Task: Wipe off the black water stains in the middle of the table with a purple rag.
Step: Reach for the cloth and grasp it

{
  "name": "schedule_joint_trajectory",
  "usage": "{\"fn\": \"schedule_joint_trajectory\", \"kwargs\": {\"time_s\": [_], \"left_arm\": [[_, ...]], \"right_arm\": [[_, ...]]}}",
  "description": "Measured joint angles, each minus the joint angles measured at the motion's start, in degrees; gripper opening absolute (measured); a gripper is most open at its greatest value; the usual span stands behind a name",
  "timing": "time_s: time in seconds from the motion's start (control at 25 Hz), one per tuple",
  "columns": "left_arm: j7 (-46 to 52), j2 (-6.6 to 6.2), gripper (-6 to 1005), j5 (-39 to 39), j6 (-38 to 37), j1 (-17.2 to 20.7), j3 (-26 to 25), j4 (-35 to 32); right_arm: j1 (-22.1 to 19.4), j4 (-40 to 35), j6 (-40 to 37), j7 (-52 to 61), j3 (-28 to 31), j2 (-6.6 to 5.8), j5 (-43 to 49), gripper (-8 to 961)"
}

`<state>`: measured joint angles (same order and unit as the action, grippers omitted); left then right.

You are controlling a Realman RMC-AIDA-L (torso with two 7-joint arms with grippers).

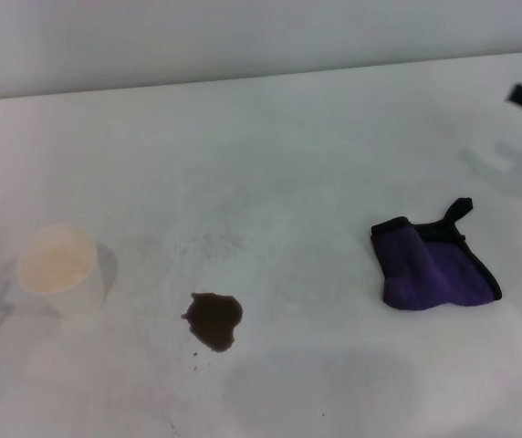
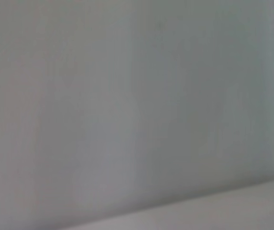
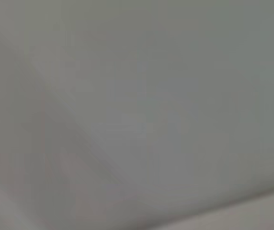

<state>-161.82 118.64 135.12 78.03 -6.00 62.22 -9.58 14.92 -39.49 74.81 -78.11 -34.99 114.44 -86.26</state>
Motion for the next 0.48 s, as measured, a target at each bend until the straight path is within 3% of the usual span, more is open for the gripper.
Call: {"fn": "schedule_joint_trajectory", "kwargs": {"time_s": [0.28, 0.48], "left_arm": [[0.0, -0.08, 889, 0.1, 0.2, 0.4, -3.1, -4.8], [-0.1, -0.42, 889, -0.2, 0.0, 0.0, -6.9, -6.0]], "right_arm": [[5.8, -14.5, 6.3, 29.3, -8.7, -1.08, 21.9, 854], [10.6, -21.1, 12.3, 41.4, -10.4, 0.12, 34.6, 853]]}}
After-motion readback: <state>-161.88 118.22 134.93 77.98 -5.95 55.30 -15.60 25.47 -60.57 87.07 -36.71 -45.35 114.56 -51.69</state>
